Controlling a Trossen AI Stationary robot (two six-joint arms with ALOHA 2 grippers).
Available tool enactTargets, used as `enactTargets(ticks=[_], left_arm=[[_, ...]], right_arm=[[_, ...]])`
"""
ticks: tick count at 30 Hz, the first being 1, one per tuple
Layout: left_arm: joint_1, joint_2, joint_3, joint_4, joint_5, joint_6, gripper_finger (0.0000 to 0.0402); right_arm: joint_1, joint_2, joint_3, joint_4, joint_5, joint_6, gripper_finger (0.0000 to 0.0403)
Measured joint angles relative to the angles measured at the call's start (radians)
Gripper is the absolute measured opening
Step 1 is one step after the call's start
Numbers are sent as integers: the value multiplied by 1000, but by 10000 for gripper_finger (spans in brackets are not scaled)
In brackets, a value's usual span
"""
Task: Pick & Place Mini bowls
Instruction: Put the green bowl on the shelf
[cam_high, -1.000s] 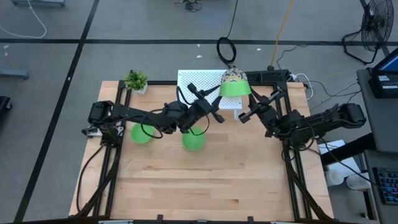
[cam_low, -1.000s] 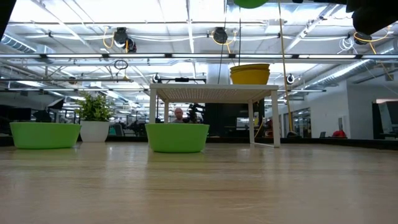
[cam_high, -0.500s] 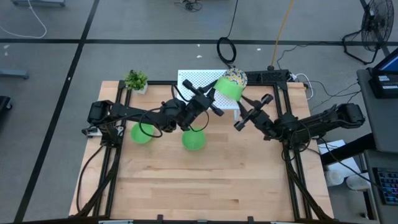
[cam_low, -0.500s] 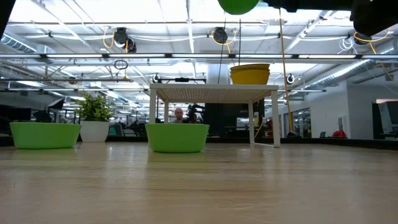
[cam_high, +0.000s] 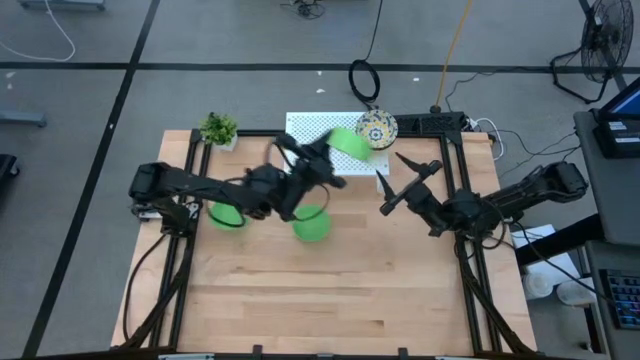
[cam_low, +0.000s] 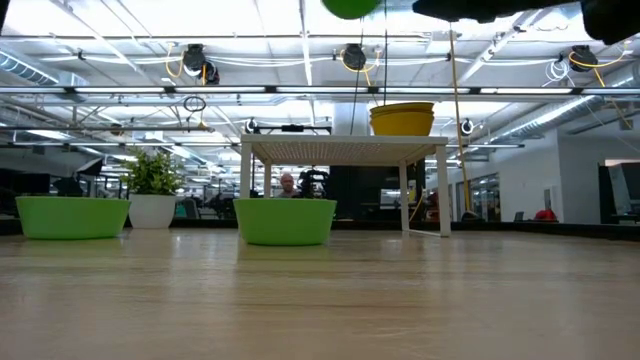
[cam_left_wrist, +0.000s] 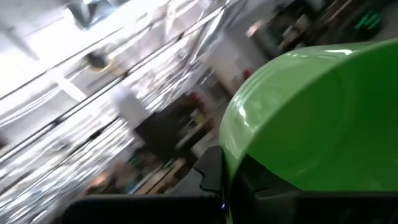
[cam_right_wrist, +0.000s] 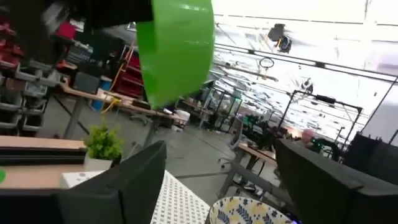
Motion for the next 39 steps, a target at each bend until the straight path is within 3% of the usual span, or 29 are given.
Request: enactTargets(ticks=[6,12,18,22,26,29,35,39], left_arm=[[29,-145,4,-35,-250,151,3],[146,-294,47,-403,-374,-88,3],[276,-337,47,-680,-288,-392,2],[365,-333,47,-923,-101,-686,2],[488,-325,47,-1155,275,-1057,2],[593,-323,47,-1265,510,-1227,2],[789,-320,62,-1527,993,-1436,2],[842,-297,65,-1643,1197,-1466,2]], right_arm=[[61,-47,0,-4,2,-3,285],[75,-57,0,-4,1,-7,275],[74,-56,0,-8,3,-11,274],[74,-56,0,-12,5,-10,274],[74,-56,0,-12,20,-11,274],[73,-56,0,-12,37,-22,274],[64,-57,0,-4,53,-31,274],[52,-60,0,-4,54,-27,274]])
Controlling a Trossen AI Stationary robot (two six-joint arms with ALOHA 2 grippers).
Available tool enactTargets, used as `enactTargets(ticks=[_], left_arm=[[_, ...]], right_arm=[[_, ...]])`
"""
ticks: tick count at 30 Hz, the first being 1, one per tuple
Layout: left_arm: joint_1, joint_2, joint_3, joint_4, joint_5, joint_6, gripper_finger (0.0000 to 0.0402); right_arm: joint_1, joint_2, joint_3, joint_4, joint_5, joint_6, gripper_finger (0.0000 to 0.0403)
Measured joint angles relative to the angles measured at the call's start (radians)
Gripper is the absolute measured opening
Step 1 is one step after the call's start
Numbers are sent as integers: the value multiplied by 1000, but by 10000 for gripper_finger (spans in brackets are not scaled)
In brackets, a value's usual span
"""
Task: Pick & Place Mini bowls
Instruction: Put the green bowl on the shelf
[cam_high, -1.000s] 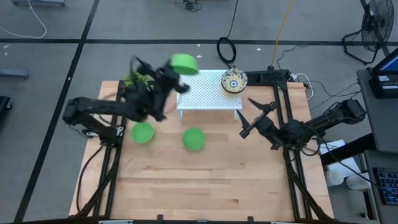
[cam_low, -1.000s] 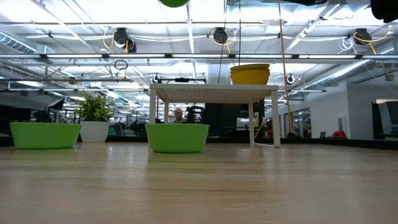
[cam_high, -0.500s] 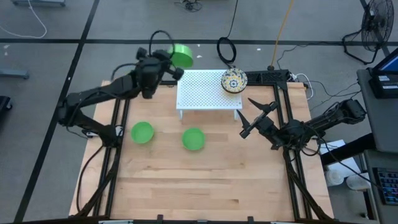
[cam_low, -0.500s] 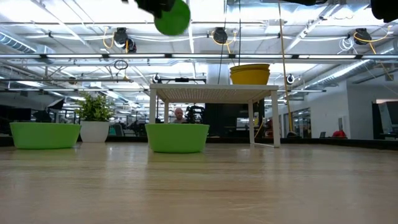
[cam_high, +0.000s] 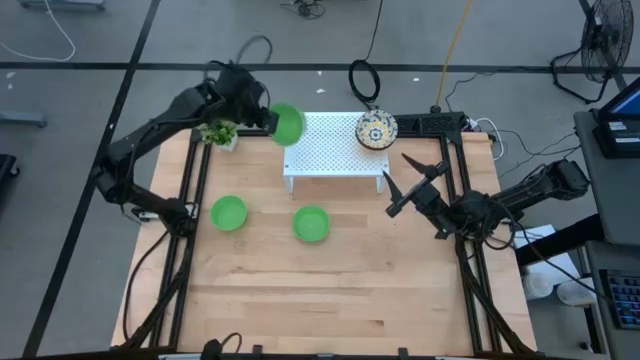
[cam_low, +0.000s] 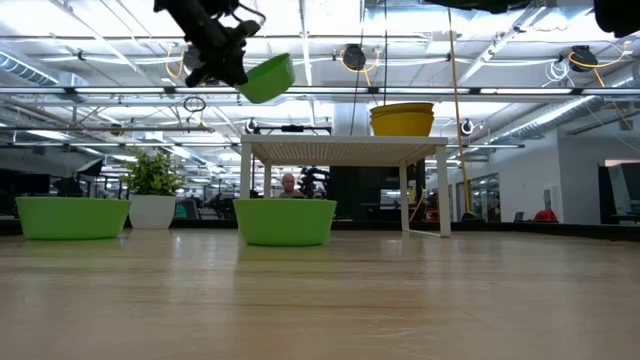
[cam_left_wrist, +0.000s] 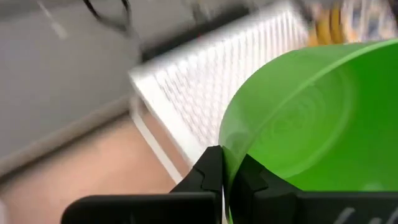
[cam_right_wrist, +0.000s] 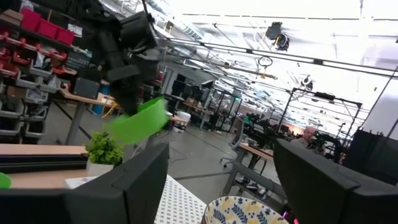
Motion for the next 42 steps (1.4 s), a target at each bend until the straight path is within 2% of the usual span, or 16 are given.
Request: enactTargets(ticks=[4,10,20,25,31,34,42], left_arm=[[-23,32,1,-46,57,-9,2],[-97,98,0,-24,63,-23,2],[-141,216,-1,107,15,-40,6],[-140,239,-1,130,18,-37,18],[-135,242,-1,130,-10,-35,5],[-134,242,-1,129,-31,-30,22],[-135,242,-1,129,-30,-32,102]], right_arm=[[-6,0,0,0,0,2,274],[-6,0,0,-5,1,26,274],[-6,0,0,-9,3,27,274],[-6,0,0,-10,4,25,274],[-6,0,0,-12,4,20,274],[-6,0,0,-12,4,20,274],[-6,0,0,-16,4,20,274]])
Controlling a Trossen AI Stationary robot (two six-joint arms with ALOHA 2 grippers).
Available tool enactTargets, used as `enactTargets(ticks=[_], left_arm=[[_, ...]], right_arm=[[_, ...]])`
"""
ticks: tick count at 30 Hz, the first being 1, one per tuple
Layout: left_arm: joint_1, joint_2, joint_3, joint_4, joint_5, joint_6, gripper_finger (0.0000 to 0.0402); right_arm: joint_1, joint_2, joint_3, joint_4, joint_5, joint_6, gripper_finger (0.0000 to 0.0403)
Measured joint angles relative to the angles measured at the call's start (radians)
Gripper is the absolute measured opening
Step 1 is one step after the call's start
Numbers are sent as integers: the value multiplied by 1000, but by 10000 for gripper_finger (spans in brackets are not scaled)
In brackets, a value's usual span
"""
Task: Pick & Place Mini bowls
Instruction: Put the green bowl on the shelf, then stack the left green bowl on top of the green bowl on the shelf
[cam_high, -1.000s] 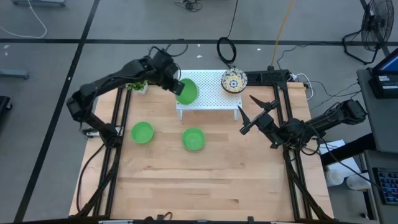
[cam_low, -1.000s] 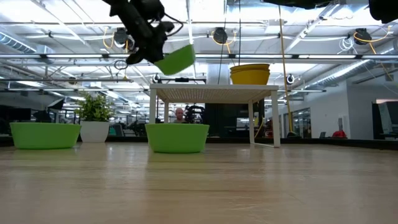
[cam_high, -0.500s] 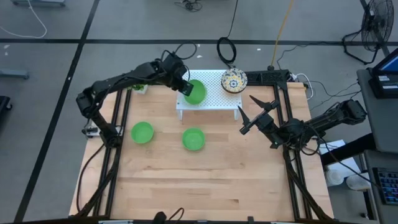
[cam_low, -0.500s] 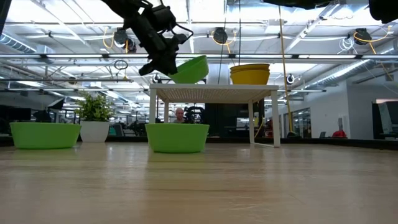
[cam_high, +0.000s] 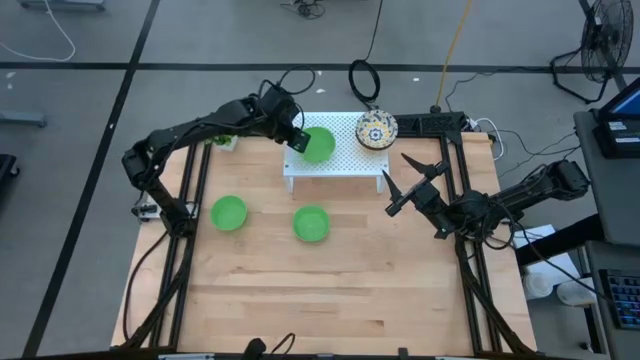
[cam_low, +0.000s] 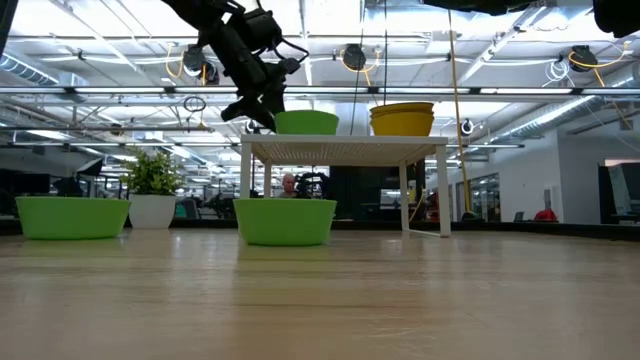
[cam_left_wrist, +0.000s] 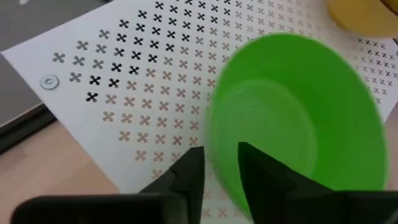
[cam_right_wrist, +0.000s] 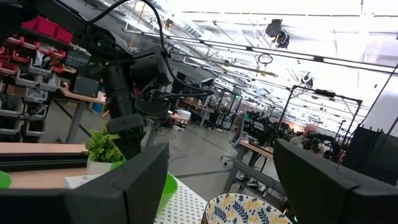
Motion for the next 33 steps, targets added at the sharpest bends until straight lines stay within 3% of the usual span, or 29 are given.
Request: enactTargets(ticks=[7,14,20,24,28,33], left_arm=[[10,-20,0,50,0,115,161],[10,-178,0,112,1,269,194],[-67,-375,0,-126,8,291,196],[-169,-476,0,-382,-18,186,191],[-304,-518,-4,-627,-124,-34,183],[-473,-525,-109,-733,-233,-248,175]], right_arm=[[0,0,0,0,0,0,274],[0,0,0,-1,0,0,274],[0,0,0,-22,0,0,274],[0,0,0,-26,0,1,274],[0,0,0,-26,0,7,274],[0,0,0,-30,8,7,274]])
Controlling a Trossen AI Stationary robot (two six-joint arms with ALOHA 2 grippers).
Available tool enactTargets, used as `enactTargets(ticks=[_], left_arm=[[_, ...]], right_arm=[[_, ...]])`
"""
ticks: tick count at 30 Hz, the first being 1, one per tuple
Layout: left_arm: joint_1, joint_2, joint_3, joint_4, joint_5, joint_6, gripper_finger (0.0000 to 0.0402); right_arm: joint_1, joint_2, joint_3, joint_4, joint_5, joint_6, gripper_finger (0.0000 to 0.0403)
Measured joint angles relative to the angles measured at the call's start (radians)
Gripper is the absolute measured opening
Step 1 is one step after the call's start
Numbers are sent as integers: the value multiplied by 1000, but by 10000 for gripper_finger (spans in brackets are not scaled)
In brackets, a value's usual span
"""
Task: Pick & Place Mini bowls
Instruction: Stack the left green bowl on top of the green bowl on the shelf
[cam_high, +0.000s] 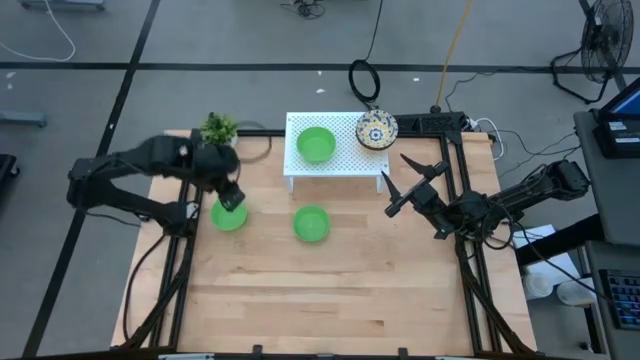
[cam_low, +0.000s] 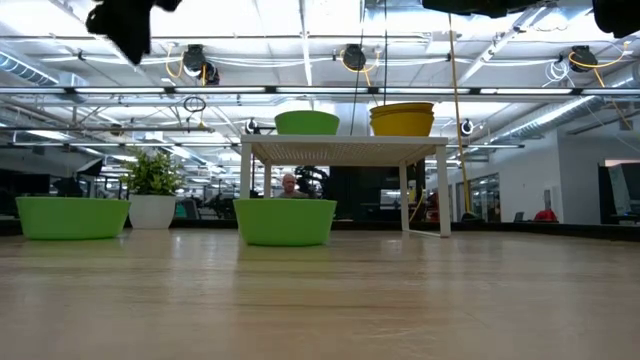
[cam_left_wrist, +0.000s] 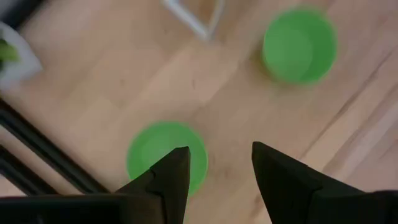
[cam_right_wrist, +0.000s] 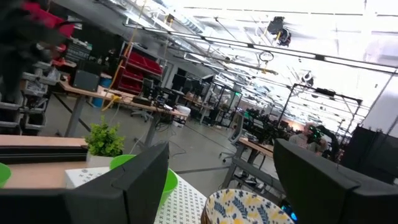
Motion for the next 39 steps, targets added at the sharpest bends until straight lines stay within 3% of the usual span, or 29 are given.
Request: enactTargets(ticks=[6,15,39], left_arm=[[-113,4,-226,140,55,-107,174],[-125,4,-503,193,12,-286,175],[-122,4,-758,396,50,-459,175]], right_arm=[[0,0,0,0,17,0,274],[0,0,0,0,15,0,274],[0,0,0,0,14,0,274]])
